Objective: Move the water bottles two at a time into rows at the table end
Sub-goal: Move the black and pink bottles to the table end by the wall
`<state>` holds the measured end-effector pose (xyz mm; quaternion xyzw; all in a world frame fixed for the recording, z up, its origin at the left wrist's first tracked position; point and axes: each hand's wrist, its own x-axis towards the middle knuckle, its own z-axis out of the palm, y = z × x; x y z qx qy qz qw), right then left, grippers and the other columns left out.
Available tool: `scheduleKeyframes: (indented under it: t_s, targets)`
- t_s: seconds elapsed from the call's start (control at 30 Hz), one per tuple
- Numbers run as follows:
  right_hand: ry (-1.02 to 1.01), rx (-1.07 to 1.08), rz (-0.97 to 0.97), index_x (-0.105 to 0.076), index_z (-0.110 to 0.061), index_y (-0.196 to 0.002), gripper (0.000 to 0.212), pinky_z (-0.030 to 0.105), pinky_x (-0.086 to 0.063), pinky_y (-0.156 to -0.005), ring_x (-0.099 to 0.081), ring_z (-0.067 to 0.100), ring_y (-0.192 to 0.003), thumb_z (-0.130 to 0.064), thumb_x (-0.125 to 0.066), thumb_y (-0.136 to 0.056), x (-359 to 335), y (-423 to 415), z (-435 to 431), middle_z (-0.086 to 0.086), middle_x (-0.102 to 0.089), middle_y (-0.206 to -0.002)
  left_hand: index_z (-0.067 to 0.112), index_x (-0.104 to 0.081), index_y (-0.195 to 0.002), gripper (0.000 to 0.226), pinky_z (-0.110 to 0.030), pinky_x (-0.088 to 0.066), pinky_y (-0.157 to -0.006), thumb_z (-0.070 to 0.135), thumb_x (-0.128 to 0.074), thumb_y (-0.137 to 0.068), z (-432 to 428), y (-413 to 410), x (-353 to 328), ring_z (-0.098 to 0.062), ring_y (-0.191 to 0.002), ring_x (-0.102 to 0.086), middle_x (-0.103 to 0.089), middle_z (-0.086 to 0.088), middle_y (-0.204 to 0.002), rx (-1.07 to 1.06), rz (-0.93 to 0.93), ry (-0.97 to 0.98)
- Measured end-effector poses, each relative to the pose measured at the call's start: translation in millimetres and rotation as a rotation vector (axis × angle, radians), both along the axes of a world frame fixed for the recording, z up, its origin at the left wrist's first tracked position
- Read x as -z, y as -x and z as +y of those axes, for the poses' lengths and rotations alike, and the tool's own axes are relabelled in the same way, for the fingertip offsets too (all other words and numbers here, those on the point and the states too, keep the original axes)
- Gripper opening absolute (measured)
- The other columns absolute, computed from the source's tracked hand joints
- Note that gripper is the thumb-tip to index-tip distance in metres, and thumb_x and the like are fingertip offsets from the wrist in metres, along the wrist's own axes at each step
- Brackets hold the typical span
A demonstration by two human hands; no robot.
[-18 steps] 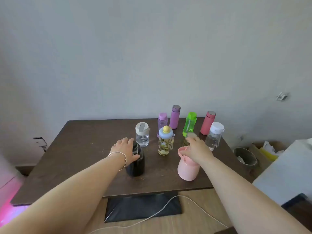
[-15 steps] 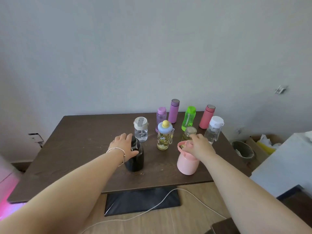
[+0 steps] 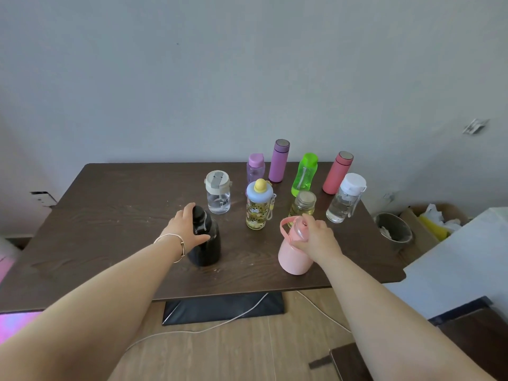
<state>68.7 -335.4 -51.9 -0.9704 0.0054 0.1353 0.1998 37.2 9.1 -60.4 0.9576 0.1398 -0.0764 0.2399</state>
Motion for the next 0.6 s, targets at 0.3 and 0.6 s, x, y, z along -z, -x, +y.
scheduleKeyframes:
  t_s: [0.3,0.6]
  targets:
    - [-0.149,0.011,-0.034,-0.032,-0.035,-0.16,0.093,0.047,-0.054,-0.112,-0.054,0.038,-0.14,-0.033,-0.089,-0.087,21.7,-0.9,-10.4,0.011,-0.042,-0.159,0.028,-0.026,-0.143,0.093,-0.04,-0.045,-0.096,0.033,-0.084,-0.07,-12.1,1.5,13.0,-0.03,-0.117,-0.052,-0.042,-0.007,-0.142,-0.149,-0.163,0.199]
    - [-0.168,0.057,-0.096,-0.035,-0.033,-0.163,0.091,0.048,-0.055,-0.111,-0.057,0.037,-0.139,-0.041,-0.087,-0.089,28.7,-6.5,-4.7,0.01,-0.044,-0.158,0.03,-0.036,-0.136,0.086,-0.036,-0.046,-0.091,0.035,-0.087,-0.067,-14.9,6.9,15.9,-0.026,-0.112,-0.054,-0.052,-0.002,-0.132,-0.21,-0.274,0.207]
